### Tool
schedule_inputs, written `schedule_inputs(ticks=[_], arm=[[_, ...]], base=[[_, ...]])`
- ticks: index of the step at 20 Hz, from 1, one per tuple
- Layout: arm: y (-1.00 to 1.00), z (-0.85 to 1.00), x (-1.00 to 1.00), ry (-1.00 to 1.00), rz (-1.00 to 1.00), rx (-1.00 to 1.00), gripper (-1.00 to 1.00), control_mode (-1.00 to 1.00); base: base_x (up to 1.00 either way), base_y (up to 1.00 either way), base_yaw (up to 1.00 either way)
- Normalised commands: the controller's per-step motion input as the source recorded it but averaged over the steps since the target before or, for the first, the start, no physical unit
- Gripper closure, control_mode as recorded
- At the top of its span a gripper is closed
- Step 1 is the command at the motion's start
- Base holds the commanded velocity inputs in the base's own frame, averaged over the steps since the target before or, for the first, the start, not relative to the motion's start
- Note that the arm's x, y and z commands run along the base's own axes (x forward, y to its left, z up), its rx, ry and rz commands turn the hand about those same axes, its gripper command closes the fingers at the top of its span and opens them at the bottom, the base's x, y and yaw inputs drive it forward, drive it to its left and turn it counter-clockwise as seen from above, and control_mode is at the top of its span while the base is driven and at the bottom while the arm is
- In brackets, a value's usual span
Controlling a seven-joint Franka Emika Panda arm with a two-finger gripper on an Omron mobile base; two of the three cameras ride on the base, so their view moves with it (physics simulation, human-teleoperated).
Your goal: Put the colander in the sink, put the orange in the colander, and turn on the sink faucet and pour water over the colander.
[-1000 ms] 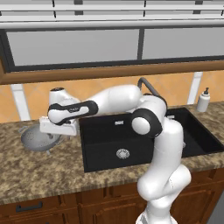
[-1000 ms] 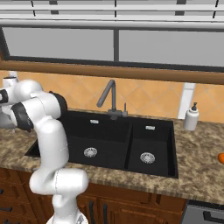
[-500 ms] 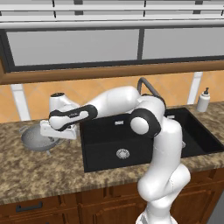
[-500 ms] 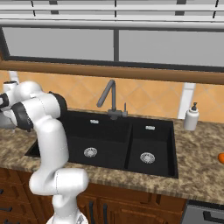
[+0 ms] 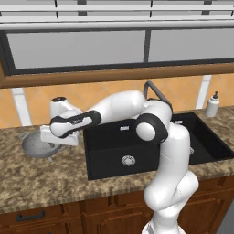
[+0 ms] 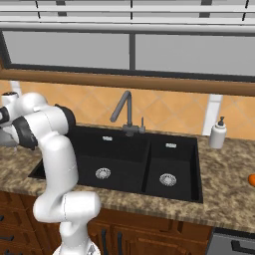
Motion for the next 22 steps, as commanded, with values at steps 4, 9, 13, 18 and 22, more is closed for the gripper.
schedule_inputs(ticks=[4, 9, 13, 18, 22], arm=[[0.1, 0.0, 0.01, -0.05, 0.0, 0.0, -1.0, -1.0], [0.08, -0.03, 0.14, -0.03, 0.0, 0.0, -1.0, -1.0], [0.0, -0.05, 0.21, -0.01, 0.0, 0.0, -1.0, -1.0], [0.0, -0.15, 0.13, 0.0, 0.0, 0.01, -1.0, -1.0], [0.0, -0.28, 0.07, 0.0, 0.0, 0.0, -1.0, -1.0]], base=[[0.0, 0.0, 0.0], [0.0, 0.0, 0.0], [0.0, 0.0, 0.0], [0.0, 0.0, 0.0], [0.0, 0.0, 0.0]])
